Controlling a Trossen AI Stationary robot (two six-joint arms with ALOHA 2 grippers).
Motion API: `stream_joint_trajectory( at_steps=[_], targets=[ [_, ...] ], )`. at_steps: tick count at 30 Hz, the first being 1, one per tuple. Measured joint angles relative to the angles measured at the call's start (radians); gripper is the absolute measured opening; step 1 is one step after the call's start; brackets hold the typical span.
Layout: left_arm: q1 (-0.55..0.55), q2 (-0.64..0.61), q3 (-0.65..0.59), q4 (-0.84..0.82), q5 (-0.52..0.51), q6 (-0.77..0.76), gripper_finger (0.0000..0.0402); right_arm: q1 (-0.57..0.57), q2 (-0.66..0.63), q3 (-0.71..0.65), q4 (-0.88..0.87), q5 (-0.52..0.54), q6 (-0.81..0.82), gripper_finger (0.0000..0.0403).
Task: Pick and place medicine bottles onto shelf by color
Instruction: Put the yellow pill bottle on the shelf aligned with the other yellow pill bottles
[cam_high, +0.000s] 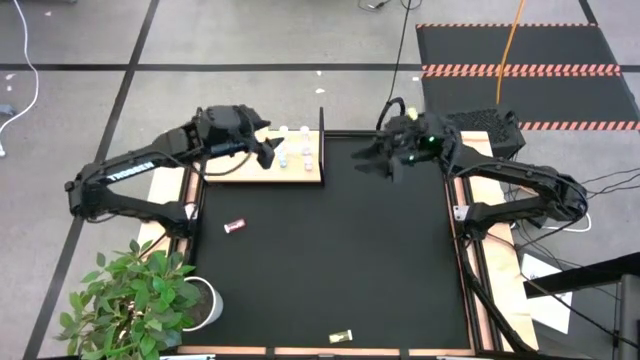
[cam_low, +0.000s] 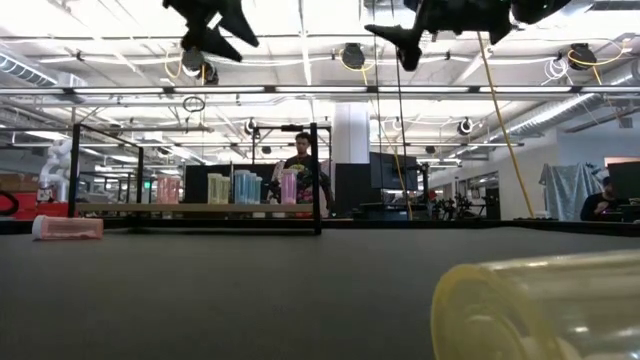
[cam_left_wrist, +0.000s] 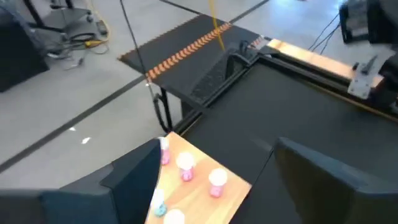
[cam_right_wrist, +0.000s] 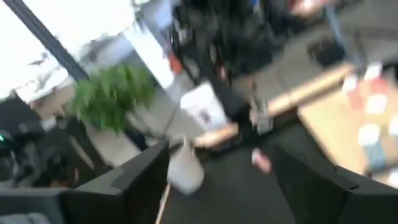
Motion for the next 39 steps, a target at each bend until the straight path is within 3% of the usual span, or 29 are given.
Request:
stream_joint_trajectory(
  at_steps=[4, 8, 11, 20, 27, 34, 39],
  targets=[
    [-0.091, 0.039, 0.073, -0.227, -0.105, -0.067, 0.0279, 0.110, 0.000, 0.000, -0.218, 0.128, -0.110, 0.0241],
    [-0.212, 0.083, 0.088, -0.345, -0.051, -0.263, 0.0243, 0.267, 0.000, -0.004, -0.430, 0.421, -0.249, 0.0212],
    [-0.311, 0.115, 0.088, -0.396, -0.013, -0.334, 0.0219, 0.384, 0.000, -0.043, -0.470, 0.580, -0.225, 0.0196],
    [-0.465, 0.153, 0.088, -0.487, -0.030, -0.414, 0.0166, 0.765, 0.075, -0.070, -0.476, 0.730, 0.006, 0.0164],
    [-0.612, 0.178, 0.082, -0.472, -0.019, -0.514, 0.0152, 1.021, 0.332, 0.104, -0.502, 0.850, 0.187, 0.0159],
    [-0.821, 0.192, -0.022, -0.293, -0.081, -0.561, 0.0152, 1.141, 0.619, 0.378, -0.617, 0.883, 0.288, 0.0159],
    [-0.877, 0.213, -0.114, -0.182, -0.082, -0.560, 0.0152, 1.195, 0.757, 0.483, -0.610, 0.883, 0.165, 0.0159]
  ],
)
